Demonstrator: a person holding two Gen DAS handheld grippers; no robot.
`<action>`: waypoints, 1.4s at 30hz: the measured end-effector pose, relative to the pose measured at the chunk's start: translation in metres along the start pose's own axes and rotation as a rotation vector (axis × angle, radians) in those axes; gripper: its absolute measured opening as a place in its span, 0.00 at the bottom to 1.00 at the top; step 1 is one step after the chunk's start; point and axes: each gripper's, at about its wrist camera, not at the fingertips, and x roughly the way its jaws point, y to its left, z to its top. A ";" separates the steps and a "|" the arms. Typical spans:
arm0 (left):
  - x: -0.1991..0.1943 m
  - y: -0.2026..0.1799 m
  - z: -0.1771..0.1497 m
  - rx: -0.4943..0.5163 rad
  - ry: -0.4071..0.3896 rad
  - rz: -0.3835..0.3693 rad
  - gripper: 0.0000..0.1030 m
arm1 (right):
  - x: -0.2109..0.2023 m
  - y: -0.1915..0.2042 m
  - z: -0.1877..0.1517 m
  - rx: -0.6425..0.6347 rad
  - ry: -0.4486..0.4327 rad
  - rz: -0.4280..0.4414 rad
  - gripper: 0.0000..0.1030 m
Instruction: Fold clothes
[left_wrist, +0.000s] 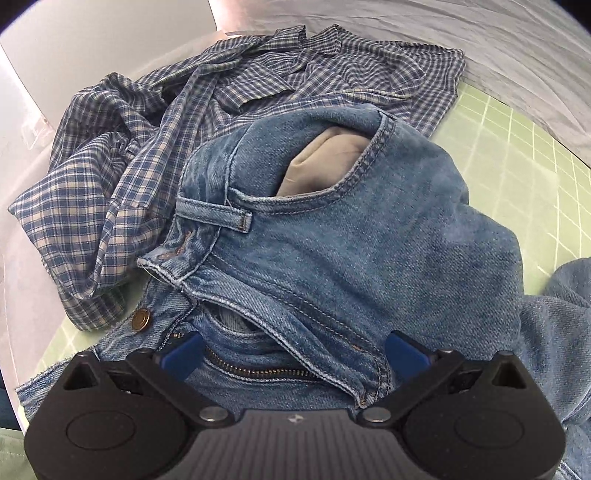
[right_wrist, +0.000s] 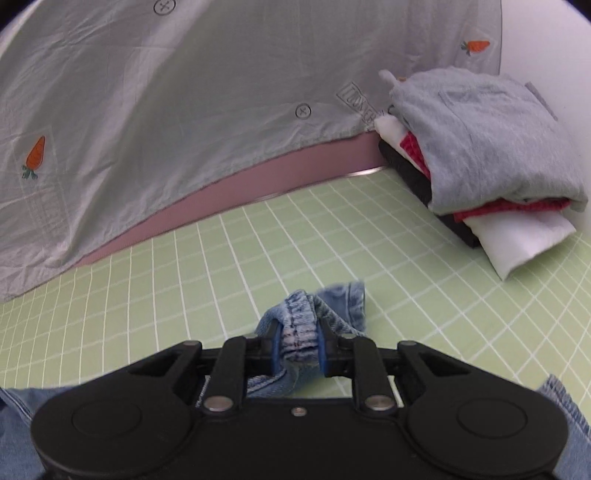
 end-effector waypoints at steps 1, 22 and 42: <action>0.000 0.000 -0.001 -0.001 -0.002 -0.002 1.00 | -0.002 0.000 0.012 0.012 -0.032 0.012 0.19; 0.000 -0.005 0.005 0.015 0.030 0.027 1.00 | -0.066 -0.153 -0.137 0.227 0.194 -0.394 0.22; -0.047 -0.017 0.030 -0.057 -0.073 -0.054 1.00 | 0.001 -0.078 -0.069 0.192 0.157 -0.121 0.64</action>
